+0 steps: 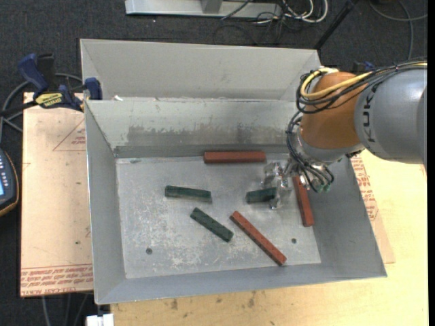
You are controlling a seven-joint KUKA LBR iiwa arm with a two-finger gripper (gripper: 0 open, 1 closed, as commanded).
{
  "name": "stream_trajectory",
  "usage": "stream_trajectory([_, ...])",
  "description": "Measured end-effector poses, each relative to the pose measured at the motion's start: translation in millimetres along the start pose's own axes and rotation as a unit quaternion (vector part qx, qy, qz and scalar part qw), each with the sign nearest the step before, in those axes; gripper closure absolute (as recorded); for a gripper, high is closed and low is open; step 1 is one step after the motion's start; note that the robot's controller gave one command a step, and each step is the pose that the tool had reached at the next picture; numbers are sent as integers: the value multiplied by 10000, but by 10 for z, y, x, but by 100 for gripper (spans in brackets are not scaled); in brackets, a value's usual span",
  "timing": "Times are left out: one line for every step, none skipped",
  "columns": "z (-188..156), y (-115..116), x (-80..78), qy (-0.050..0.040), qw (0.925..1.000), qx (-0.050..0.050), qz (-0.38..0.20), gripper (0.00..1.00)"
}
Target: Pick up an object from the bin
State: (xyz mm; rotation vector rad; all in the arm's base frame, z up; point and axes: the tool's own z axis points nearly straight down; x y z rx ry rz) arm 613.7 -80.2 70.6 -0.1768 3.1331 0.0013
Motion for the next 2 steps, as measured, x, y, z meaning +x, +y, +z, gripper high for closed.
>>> stream_trajectory([-1110,116,29,-37,9999,12,-156,100])
stream_trajectory([-1540,162,135,-22,10000,5,-97,100])
